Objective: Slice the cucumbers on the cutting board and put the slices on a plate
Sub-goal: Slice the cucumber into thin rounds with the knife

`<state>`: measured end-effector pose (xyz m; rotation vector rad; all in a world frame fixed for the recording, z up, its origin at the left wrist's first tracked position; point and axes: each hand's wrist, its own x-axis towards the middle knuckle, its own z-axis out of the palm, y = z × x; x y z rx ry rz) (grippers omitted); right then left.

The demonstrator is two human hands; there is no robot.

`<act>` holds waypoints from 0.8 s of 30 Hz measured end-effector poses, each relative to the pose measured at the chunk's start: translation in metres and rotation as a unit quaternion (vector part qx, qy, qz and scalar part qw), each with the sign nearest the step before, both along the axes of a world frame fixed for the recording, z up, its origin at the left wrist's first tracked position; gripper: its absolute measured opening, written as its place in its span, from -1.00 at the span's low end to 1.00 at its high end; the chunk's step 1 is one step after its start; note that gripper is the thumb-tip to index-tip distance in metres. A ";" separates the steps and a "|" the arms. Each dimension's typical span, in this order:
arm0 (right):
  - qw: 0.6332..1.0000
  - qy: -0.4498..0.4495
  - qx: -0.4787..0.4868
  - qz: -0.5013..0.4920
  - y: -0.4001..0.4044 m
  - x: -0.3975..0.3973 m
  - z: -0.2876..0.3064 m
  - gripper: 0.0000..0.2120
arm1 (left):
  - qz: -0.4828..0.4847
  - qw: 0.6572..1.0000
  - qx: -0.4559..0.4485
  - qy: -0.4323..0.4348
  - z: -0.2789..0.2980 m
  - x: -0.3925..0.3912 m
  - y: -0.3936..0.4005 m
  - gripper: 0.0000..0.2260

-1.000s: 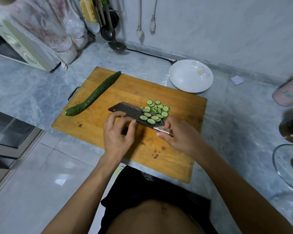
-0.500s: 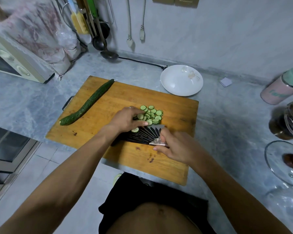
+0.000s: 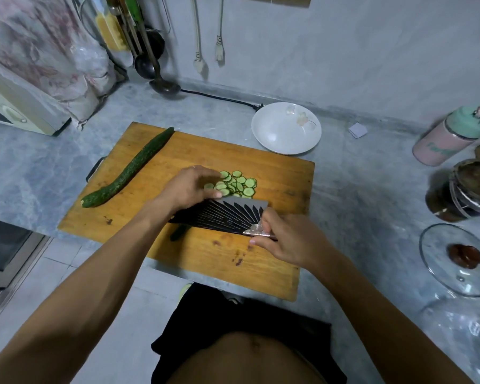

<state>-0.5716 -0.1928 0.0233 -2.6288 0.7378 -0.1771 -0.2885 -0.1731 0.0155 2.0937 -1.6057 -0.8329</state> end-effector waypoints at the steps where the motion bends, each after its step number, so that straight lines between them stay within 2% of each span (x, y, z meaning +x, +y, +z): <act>1: 1.000 0.000 0.001 -0.002 0.002 -0.001 0.000 -0.64 | 0.024 0.998 -0.023 -0.044 0.000 -0.002 -0.002 -0.58; 3: 1.000 -0.007 0.003 -0.014 0.003 -0.003 0.000 -0.64 | 0.056 0.995 -0.043 -0.075 -0.001 -0.008 -0.005 -0.66; 7: 0.999 -0.002 0.032 -0.037 0.005 -0.005 -0.001 -0.64 | 0.059 0.997 -0.053 -0.010 -0.001 -0.022 -0.001 -0.72; 9: 0.997 0.003 0.048 -0.052 0.005 -0.006 -0.002 -0.64 | 0.079 0.991 -0.103 -0.008 0.000 -0.025 0.006 -0.78; 11: 0.994 -0.005 0.072 -0.076 0.006 -0.006 -0.004 -0.65 | 0.118 0.975 -0.188 0.000 0.004 -0.029 0.021 -0.85; 14: 0.983 -0.035 0.133 -0.121 0.008 -0.003 -0.007 -0.67 | 0.187 0.930 -0.315 0.001 0.011 -0.036 0.049 -0.91; 16: 0.973 -0.055 0.167 -0.146 0.009 0.001 -0.007 -0.68 | 0.220 0.906 -0.361 0.006 0.011 -0.040 0.065 -0.91; 21: 0.953 -0.049 0.257 -0.152 0.011 0.020 -0.008 -0.72 | 0.308 0.873 -0.376 0.046 -0.013 -0.047 0.093 -0.88; 24: 0.946 -0.058 0.284 -0.143 0.016 0.028 -0.016 -0.66 | 0.337 0.891 -0.300 0.044 -0.038 -0.038 0.108 -0.86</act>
